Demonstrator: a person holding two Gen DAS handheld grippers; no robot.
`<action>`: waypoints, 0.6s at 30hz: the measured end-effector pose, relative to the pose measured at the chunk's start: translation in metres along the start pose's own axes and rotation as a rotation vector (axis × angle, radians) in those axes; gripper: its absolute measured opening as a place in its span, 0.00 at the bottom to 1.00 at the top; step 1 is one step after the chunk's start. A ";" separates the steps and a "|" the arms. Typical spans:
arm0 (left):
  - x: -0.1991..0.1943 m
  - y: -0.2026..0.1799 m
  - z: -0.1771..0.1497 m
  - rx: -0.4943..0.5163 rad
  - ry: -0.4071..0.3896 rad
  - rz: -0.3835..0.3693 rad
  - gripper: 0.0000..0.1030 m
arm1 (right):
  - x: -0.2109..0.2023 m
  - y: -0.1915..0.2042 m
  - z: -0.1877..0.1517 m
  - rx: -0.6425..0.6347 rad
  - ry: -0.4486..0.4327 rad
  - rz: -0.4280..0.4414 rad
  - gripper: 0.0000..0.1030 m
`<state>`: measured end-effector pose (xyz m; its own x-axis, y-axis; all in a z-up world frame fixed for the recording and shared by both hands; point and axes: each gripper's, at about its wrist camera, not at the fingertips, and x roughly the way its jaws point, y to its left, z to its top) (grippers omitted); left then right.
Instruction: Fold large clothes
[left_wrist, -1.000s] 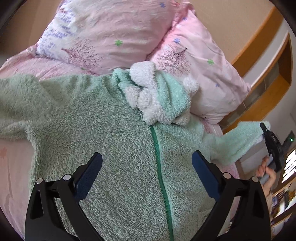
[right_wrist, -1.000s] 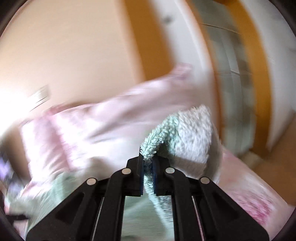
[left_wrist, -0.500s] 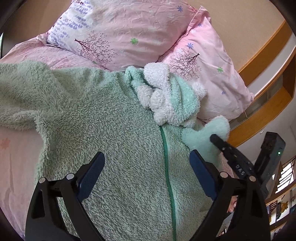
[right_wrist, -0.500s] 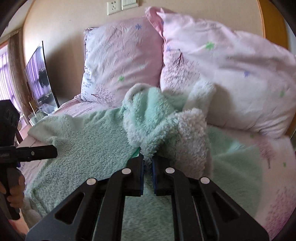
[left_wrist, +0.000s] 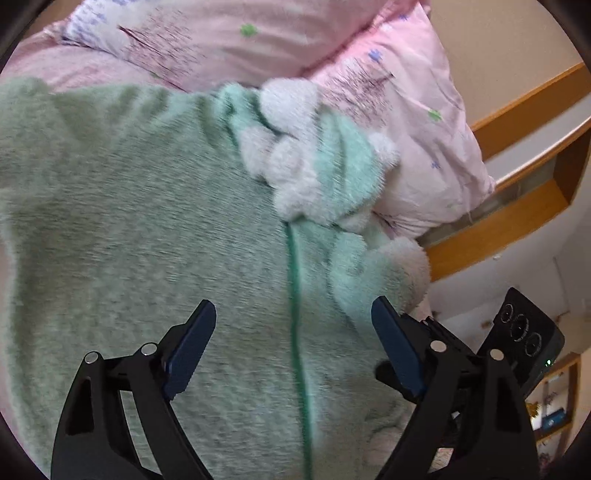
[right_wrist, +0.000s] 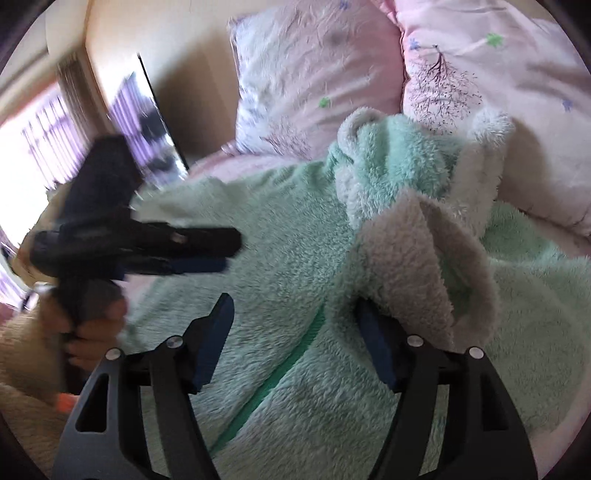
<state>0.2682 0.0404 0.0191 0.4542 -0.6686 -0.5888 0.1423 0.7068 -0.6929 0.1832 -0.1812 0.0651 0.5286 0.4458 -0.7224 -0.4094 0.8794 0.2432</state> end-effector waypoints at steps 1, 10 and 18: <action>0.006 -0.004 0.002 -0.001 0.021 -0.021 0.85 | -0.003 0.005 0.000 -0.040 0.000 -0.032 0.64; 0.004 0.007 0.012 -0.077 -0.001 -0.032 0.81 | 0.009 0.020 0.022 -0.138 0.028 -0.013 0.51; 0.027 -0.073 -0.006 0.337 0.037 0.086 0.81 | -0.078 -0.066 -0.006 0.210 -0.132 -0.119 0.61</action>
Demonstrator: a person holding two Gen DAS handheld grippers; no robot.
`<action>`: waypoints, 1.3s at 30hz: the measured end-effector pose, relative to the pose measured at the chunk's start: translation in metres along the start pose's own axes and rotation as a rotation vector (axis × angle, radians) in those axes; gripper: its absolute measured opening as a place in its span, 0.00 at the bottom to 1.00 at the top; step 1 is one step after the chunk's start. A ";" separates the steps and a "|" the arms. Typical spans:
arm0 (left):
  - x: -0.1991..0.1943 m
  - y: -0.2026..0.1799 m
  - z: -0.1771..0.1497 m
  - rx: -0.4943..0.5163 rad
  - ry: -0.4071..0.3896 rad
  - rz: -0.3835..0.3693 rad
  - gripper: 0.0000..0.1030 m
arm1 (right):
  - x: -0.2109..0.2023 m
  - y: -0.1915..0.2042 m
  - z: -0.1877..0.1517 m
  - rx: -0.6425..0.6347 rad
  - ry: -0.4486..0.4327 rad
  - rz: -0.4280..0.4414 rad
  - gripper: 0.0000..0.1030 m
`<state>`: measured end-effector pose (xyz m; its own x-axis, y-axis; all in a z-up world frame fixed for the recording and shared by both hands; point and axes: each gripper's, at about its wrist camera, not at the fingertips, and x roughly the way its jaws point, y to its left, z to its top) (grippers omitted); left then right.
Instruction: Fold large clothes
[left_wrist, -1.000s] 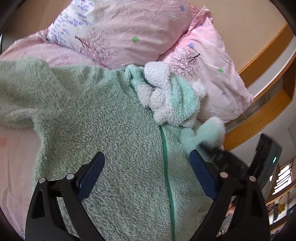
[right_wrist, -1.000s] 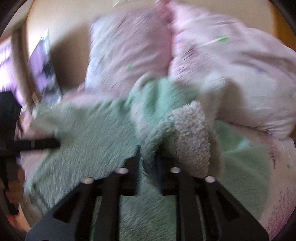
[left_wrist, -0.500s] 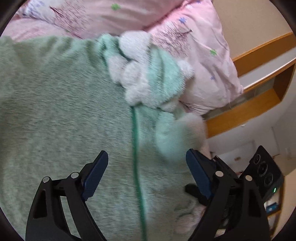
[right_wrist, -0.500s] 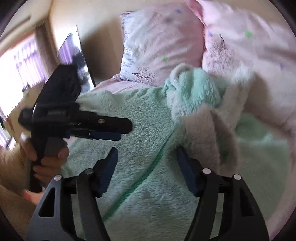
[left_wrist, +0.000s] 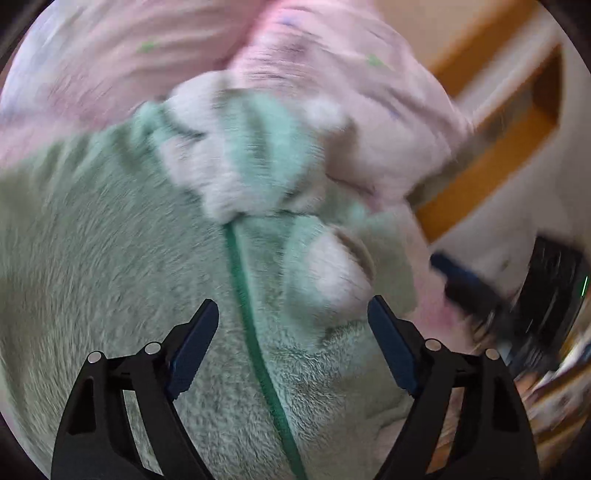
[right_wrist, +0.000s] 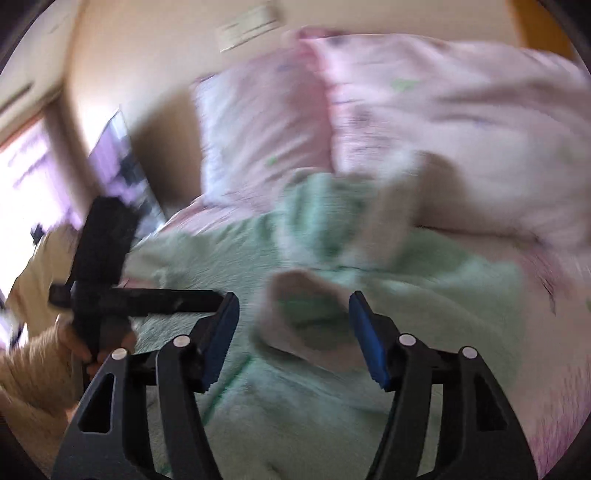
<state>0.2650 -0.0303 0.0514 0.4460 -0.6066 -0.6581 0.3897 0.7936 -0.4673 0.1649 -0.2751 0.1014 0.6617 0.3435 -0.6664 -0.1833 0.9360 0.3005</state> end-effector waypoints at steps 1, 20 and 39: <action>0.003 -0.011 0.000 0.060 0.000 0.035 0.81 | -0.005 -0.007 -0.002 0.022 -0.001 -0.007 0.61; -0.040 0.035 0.016 -0.130 -0.256 0.100 0.11 | -0.001 -0.081 -0.030 0.377 0.052 -0.001 0.59; -0.025 0.125 -0.025 -0.520 -0.125 0.083 0.15 | 0.033 -0.127 -0.069 0.895 0.133 0.147 0.50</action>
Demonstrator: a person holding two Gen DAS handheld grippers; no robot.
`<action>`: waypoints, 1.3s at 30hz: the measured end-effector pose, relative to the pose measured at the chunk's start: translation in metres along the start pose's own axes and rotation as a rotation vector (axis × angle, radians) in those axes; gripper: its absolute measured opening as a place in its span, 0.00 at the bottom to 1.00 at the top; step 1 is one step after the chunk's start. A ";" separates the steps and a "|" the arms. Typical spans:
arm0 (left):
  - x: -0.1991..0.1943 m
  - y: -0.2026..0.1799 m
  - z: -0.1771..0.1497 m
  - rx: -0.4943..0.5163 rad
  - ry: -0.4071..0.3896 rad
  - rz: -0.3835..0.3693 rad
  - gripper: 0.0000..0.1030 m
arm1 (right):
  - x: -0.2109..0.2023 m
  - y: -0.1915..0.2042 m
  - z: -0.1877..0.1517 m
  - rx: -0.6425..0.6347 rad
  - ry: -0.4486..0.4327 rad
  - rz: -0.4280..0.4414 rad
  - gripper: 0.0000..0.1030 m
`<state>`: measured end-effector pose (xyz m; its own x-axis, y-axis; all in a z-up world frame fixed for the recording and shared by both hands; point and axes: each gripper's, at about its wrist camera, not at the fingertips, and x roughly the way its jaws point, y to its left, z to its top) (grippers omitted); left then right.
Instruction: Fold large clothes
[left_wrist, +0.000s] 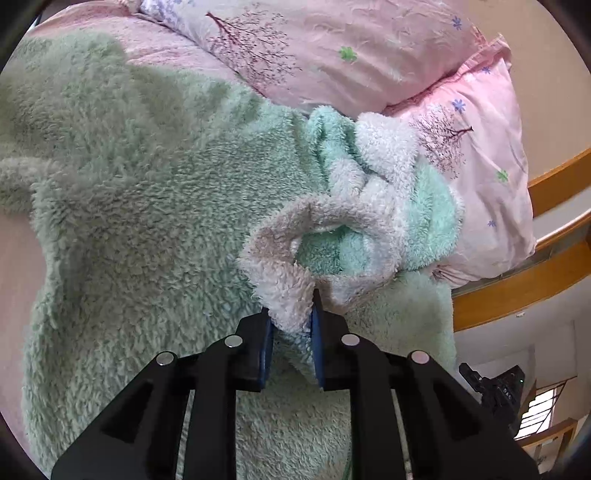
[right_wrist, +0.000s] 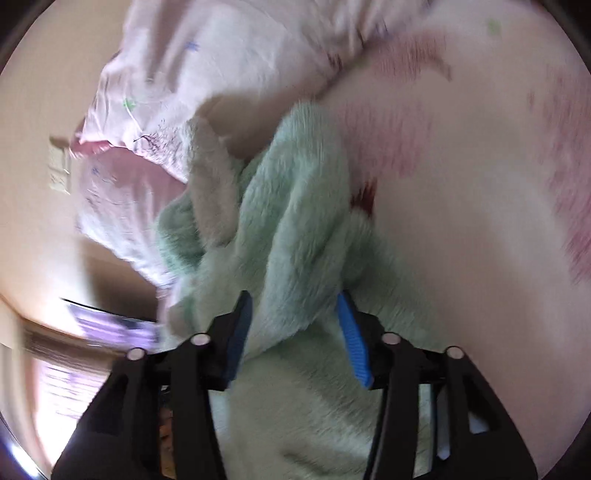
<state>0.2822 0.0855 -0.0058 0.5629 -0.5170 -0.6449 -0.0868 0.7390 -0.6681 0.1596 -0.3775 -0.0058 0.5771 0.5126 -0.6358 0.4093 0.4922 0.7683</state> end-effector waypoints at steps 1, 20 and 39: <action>0.002 -0.003 0.001 0.003 -0.011 -0.002 0.15 | 0.005 -0.002 0.001 0.018 0.020 0.028 0.50; -0.012 0.031 0.010 -0.145 -0.070 0.041 0.14 | 0.001 0.018 -0.022 -0.146 -0.309 -0.375 0.08; -0.007 -0.049 0.001 0.298 -0.060 0.037 0.39 | 0.048 0.120 -0.083 -0.613 -0.133 -0.372 0.45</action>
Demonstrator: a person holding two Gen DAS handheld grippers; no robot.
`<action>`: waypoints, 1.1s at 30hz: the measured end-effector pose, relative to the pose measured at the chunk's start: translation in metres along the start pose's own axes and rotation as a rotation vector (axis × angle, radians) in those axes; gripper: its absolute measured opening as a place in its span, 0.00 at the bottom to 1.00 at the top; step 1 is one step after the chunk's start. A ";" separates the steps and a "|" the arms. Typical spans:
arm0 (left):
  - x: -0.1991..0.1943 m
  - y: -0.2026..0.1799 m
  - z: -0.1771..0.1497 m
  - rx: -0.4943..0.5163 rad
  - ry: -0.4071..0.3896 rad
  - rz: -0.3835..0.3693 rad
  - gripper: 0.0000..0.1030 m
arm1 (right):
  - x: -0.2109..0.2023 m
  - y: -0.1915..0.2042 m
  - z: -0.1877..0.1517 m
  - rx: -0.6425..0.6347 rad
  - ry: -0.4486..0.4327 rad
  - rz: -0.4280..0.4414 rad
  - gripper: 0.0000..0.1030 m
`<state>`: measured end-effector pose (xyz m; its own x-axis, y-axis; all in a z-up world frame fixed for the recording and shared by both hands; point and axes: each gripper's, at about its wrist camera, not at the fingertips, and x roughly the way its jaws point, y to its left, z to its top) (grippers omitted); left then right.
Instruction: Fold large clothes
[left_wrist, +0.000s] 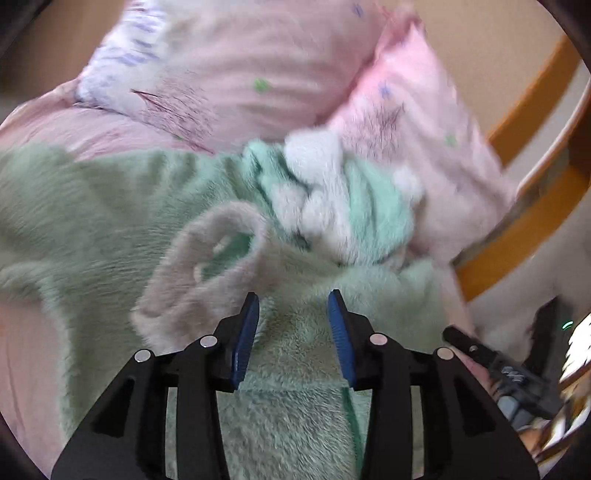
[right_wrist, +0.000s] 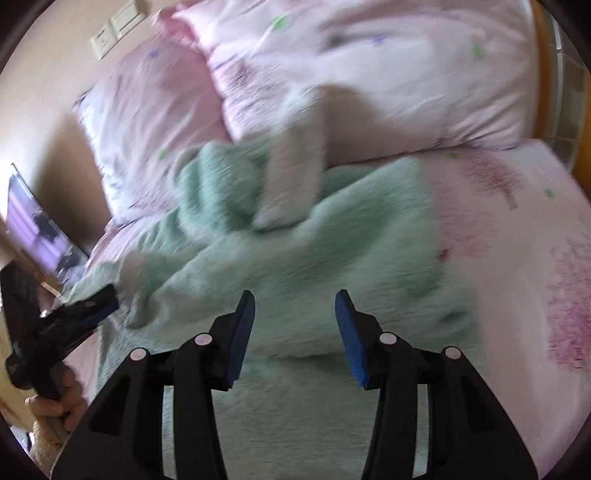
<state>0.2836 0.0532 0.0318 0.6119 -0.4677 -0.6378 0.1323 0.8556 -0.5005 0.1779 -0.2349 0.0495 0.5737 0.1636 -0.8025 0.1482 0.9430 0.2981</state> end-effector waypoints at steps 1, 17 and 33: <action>0.009 0.000 0.002 -0.004 0.025 0.023 0.39 | 0.004 0.005 0.000 -0.002 0.009 0.007 0.45; -0.125 0.139 0.003 -0.310 -0.141 0.213 0.48 | 0.121 0.189 0.012 -0.312 0.233 0.249 0.45; -0.203 0.329 -0.022 -0.927 -0.369 0.241 0.48 | 0.030 0.128 0.035 -0.244 0.149 0.256 0.64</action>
<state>0.1853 0.4249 -0.0164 0.7647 -0.0747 -0.6401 -0.5847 0.3371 -0.7379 0.2417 -0.1196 0.0817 0.4416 0.4257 -0.7898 -0.1913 0.9047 0.3807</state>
